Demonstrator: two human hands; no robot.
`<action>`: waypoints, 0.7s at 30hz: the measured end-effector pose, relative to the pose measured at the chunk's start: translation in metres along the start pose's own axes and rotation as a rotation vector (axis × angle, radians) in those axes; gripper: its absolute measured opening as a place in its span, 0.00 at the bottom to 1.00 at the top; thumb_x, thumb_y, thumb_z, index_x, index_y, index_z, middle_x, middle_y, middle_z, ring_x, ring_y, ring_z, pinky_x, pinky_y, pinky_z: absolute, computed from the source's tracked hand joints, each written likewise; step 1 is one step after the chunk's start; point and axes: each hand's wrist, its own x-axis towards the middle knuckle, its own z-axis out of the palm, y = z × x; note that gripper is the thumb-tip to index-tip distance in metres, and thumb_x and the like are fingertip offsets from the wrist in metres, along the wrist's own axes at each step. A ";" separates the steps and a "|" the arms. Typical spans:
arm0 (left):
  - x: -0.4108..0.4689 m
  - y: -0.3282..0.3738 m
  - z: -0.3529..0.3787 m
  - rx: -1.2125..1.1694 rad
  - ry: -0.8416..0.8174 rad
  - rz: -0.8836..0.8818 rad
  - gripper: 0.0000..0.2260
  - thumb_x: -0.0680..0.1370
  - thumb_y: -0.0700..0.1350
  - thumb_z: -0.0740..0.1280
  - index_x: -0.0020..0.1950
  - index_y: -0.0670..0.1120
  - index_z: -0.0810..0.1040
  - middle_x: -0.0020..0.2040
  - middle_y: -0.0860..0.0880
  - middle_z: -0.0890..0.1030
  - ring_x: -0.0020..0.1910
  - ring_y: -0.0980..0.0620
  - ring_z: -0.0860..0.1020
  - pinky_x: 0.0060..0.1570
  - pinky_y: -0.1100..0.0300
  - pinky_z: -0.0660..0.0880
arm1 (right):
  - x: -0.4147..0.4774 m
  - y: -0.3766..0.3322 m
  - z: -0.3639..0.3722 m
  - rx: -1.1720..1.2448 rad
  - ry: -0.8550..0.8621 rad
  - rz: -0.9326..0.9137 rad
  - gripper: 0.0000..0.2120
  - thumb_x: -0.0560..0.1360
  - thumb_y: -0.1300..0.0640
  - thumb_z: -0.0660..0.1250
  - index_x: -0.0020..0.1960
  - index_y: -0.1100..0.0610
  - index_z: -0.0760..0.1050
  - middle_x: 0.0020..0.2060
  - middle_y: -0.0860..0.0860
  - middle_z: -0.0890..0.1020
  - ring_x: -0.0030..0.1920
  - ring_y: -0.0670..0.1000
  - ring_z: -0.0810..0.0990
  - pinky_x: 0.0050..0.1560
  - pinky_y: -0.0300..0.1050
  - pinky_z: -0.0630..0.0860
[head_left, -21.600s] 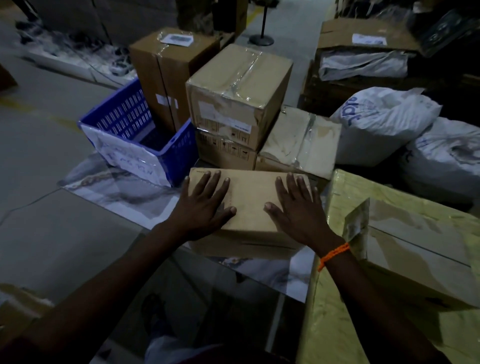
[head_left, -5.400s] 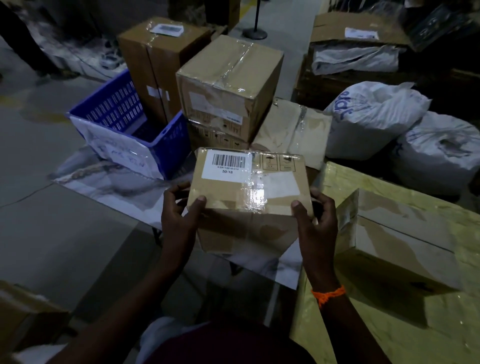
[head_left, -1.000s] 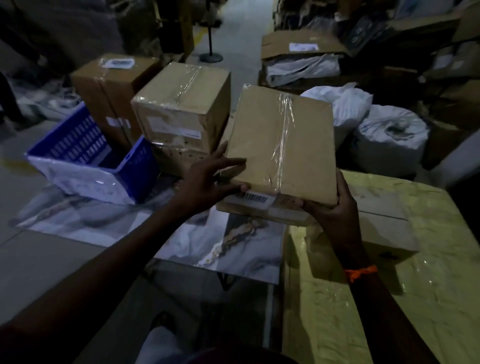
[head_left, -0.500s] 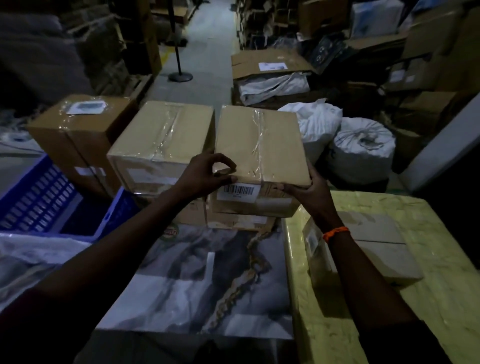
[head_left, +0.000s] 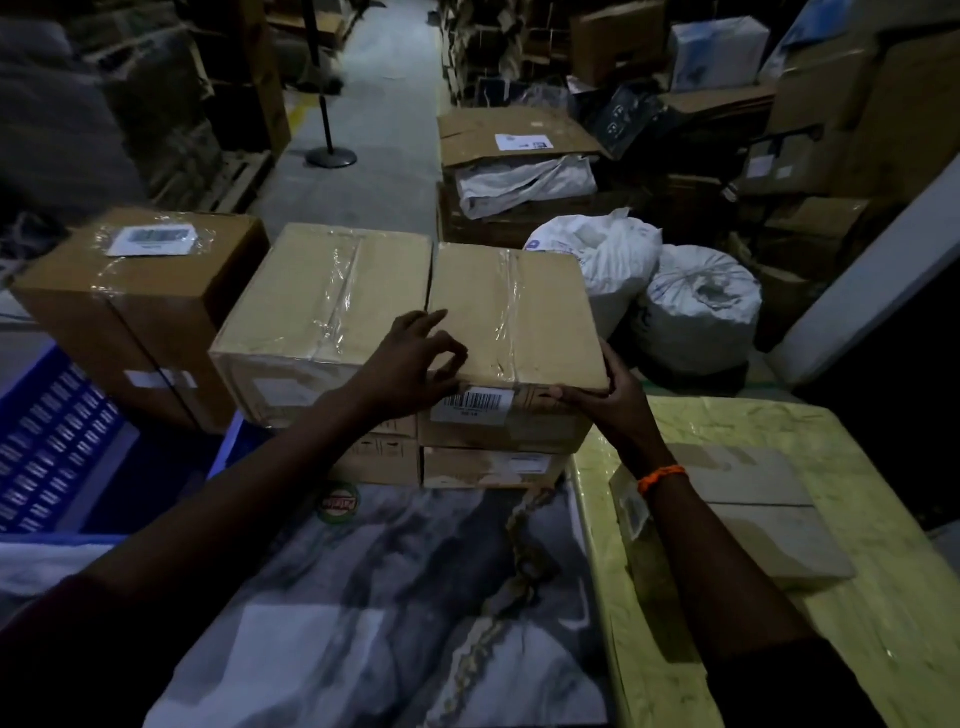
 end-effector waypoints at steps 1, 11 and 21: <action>-0.002 -0.001 0.002 -0.019 0.023 0.012 0.21 0.74 0.54 0.77 0.64 0.48 0.81 0.74 0.38 0.73 0.79 0.41 0.61 0.73 0.50 0.59 | 0.000 0.001 0.001 -0.005 0.006 0.002 0.45 0.67 0.53 0.84 0.79 0.50 0.67 0.65 0.45 0.81 0.63 0.39 0.80 0.61 0.43 0.81; -0.011 -0.007 0.021 0.010 0.188 0.037 0.19 0.75 0.48 0.76 0.65 0.42 0.83 0.66 0.35 0.79 0.67 0.34 0.75 0.66 0.41 0.73 | 0.002 -0.002 0.003 0.001 0.021 0.040 0.44 0.68 0.50 0.84 0.79 0.47 0.67 0.67 0.47 0.81 0.66 0.46 0.79 0.64 0.52 0.81; -0.014 0.077 0.082 -0.118 0.416 0.512 0.09 0.79 0.38 0.69 0.58 0.42 0.85 0.65 0.41 0.80 0.71 0.37 0.73 0.70 0.40 0.68 | -0.052 0.056 -0.018 -0.106 -0.051 0.166 0.56 0.66 0.41 0.82 0.84 0.45 0.54 0.80 0.43 0.66 0.75 0.44 0.69 0.69 0.48 0.73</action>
